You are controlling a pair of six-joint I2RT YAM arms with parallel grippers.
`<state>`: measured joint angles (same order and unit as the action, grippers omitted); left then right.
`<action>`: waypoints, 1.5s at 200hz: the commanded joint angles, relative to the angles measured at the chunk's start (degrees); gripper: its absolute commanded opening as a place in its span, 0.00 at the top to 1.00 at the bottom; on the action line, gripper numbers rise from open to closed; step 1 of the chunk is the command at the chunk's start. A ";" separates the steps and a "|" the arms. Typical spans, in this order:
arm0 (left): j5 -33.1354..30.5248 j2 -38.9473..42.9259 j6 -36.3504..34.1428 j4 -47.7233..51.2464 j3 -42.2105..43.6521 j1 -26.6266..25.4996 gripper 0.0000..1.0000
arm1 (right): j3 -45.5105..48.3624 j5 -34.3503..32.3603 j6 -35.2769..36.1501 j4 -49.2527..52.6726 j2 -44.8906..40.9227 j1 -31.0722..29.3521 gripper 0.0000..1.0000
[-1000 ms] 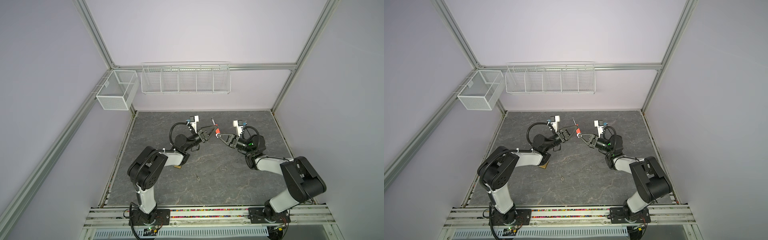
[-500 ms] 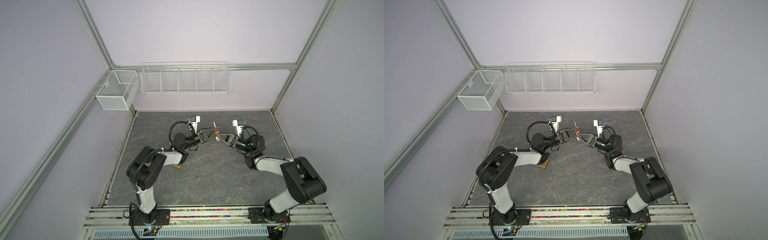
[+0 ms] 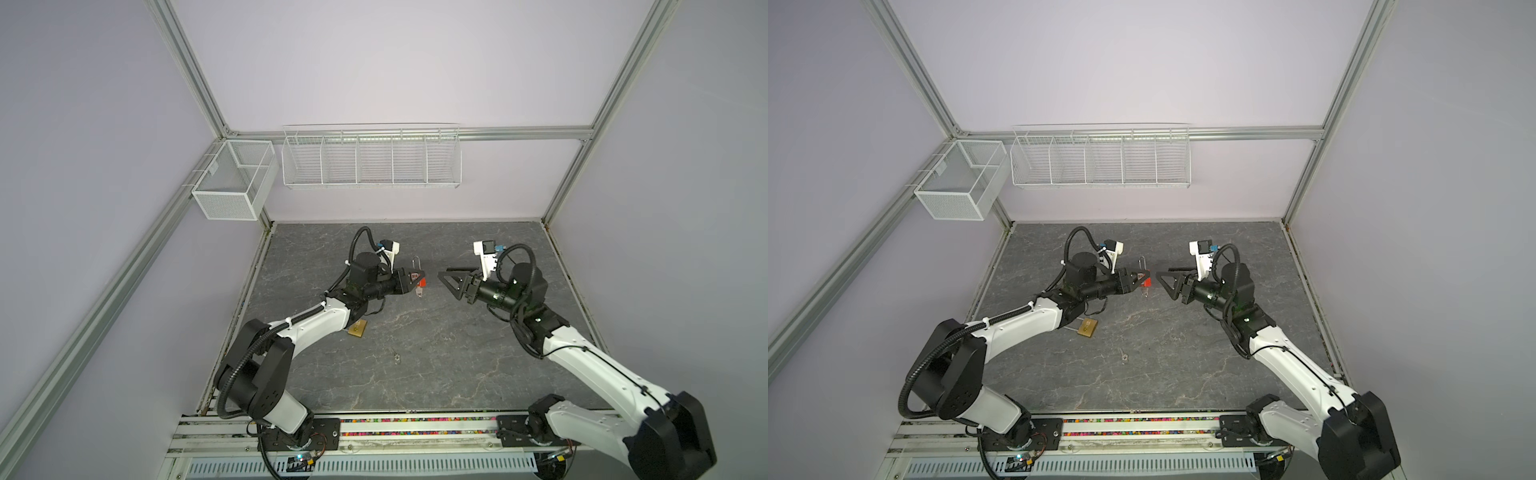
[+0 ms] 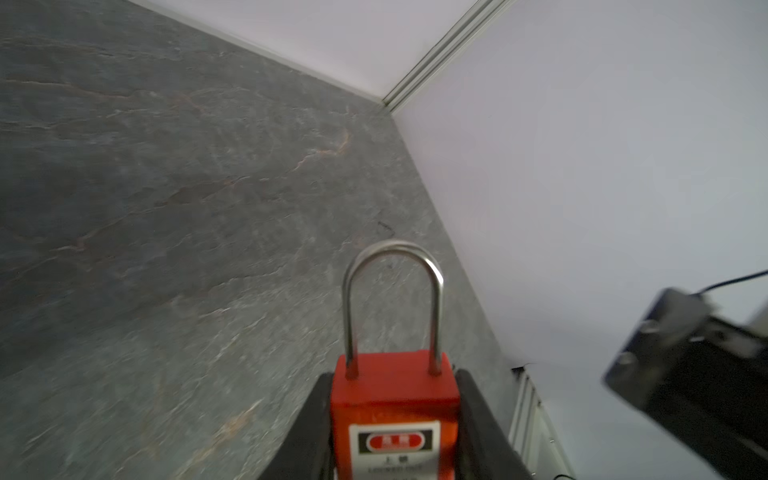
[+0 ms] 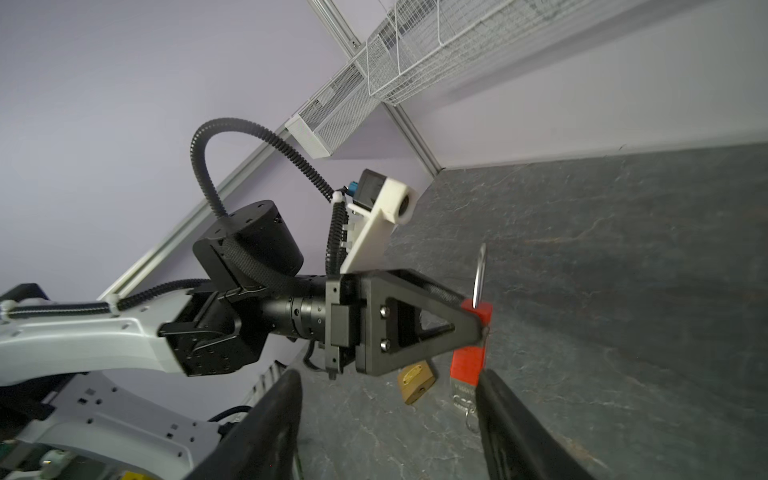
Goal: Unlock with the key
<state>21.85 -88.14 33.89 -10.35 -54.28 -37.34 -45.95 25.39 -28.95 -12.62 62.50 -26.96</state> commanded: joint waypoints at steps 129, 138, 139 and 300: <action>-23.27 7.90 -14.55 21.82 0.89 -10.73 1.00 | -8.58 3.28 9.68 13.16 18.26 -4.21 0.56; -23.04 8.00 -14.38 21.33 1.18 -10.73 1.00 | -8.48 2.94 9.53 12.66 18.01 -4.17 0.57; -22.97 7.99 -14.38 21.24 1.23 -10.73 1.00 | -8.51 2.93 9.48 12.60 18.01 -4.21 0.57; -20.28 9.78 -14.97 17.58 2.68 -11.00 1.00 | -12.23 8.62 2.07 4.27 27.32 -4.63 0.82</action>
<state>1.34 -79.05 20.43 9.28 -51.83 -48.07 -56.60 32.77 -26.20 -7.18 88.88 -31.11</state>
